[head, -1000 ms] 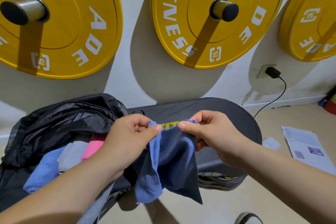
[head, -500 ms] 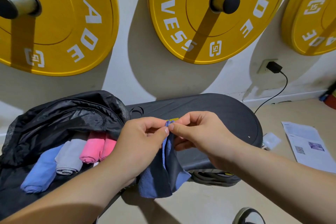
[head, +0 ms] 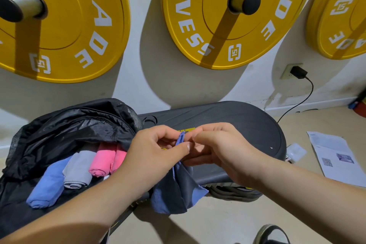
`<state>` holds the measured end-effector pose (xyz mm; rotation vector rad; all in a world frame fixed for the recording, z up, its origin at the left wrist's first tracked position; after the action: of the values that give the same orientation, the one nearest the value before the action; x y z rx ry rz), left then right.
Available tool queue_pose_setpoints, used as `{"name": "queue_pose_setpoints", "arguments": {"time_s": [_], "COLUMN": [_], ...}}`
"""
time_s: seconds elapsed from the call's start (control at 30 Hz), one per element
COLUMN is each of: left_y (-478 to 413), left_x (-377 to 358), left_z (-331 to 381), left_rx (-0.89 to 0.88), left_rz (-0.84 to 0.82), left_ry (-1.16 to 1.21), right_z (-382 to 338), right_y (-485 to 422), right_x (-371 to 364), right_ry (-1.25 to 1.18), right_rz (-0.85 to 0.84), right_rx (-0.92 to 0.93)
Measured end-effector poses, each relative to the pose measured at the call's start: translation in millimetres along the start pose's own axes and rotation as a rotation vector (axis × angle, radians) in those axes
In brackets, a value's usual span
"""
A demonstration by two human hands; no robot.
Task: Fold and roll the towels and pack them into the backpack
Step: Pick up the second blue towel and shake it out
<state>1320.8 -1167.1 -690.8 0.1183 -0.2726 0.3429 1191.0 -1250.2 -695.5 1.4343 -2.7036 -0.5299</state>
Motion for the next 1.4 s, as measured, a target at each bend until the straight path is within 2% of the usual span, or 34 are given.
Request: {"name": "queue_pose_setpoints", "arguments": {"time_s": [0.07, 0.13, 0.2, 0.27, 0.37, 0.43, 0.57, 0.7, 0.8, 0.97, 1.13, 1.4], "left_y": [-1, -1, -2, -2, 6, 15, 21, 17, 16, 8, -2, -12], "left_x": [4, 5, 4, 5, 3, 6, 28, 40, 43, 54, 68, 95], "left_z": [0, 3, 7, 10, 22, 39, 58, 49, 47, 36, 18, -15], "left_rx": [-0.016, -0.042, -0.074, -0.102, -0.164, -0.232, -0.334, -0.325, -0.298, -0.247, -0.192, -0.077], "left_rz": [0.026, 0.018, 0.012, 0.002, -0.113, -0.155, -0.018, 0.109, 0.161, 0.206, 0.265, 0.347], "left_ry": [-0.001, -0.038, -0.091, -0.082, -0.006, 0.006, 0.040, -0.013, -0.033, -0.051, -0.073, -0.091], "right_z": [-2, -2, -6, -9, -15, -22, -35, -18, 0, 22, 18, 7], "right_y": [1, 0, -1, -3, 0, 8, 17, 9, 3, 1, 4, 6], "right_x": [-2, 1, 9, 15, 8, -1, -8, 3, 22, 48, 63, 95], "right_ry": [-0.038, -0.015, 0.131, 0.311, 0.534, 0.592, 0.632, 0.653, 0.819, 0.916, 0.897, 0.678], "right_rz": [-0.062, -0.028, 0.090, 0.131, -0.005, -0.080, -0.126, -0.178, -0.128, -0.040, 0.087, 0.293], "right_rx": [0.001, 0.015, 0.077, 0.139, 0.181, 0.222, 0.307, 0.181, 0.030, -0.153, -0.154, -0.091]}}
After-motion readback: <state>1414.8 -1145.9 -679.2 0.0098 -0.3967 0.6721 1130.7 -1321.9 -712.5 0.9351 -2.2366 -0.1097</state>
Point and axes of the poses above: each hand's wrist, its own y-axis away from the middle knuckle, its own x-axis out of the back of the hand, z = x × y, the point moved 6 cm from there along -y, towards the middle knuckle, and after that the axes turned 9 degrees about -z, right-handed, at the moved point
